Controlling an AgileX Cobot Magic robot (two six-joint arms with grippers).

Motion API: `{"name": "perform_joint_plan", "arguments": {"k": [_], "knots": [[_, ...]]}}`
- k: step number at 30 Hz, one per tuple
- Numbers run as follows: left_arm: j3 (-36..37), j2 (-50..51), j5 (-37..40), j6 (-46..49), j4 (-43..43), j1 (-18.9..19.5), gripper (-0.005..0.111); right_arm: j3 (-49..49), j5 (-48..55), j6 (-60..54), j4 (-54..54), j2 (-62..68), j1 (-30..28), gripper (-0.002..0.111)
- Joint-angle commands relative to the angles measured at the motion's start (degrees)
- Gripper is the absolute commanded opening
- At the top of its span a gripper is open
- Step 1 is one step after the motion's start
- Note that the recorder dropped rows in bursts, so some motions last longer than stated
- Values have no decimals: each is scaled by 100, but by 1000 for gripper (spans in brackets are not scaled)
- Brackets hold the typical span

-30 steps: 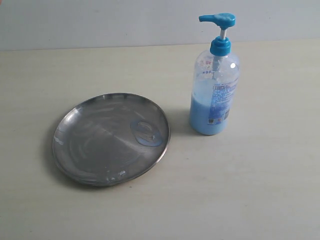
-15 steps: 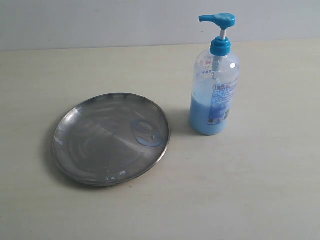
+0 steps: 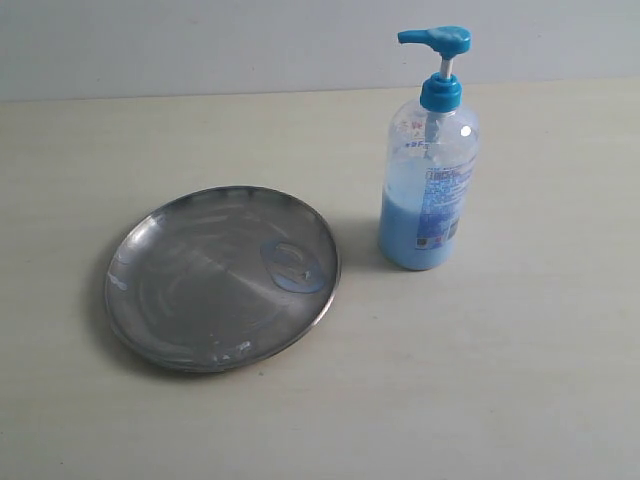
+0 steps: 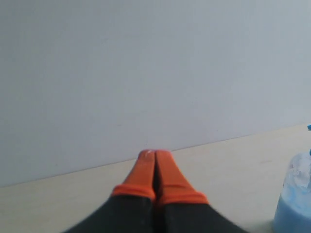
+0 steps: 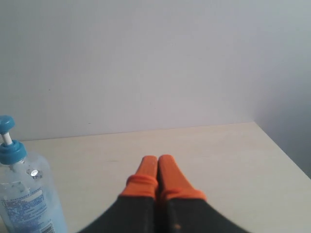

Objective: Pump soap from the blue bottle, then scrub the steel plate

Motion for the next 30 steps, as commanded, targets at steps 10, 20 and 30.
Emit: {"name": "perform_joint_plan", "arguments": {"k": [10,20,30], "knots": [[24,-875,839,-40,674,17,0,34,-26,4,13,-38,18,0],[24,-977,839,-40,795,17,0,34,-26,4,13,-38,18,0],[24,-1535,1235,-432,752,955,0,34,-26,4,13,-38,18,0]]}}
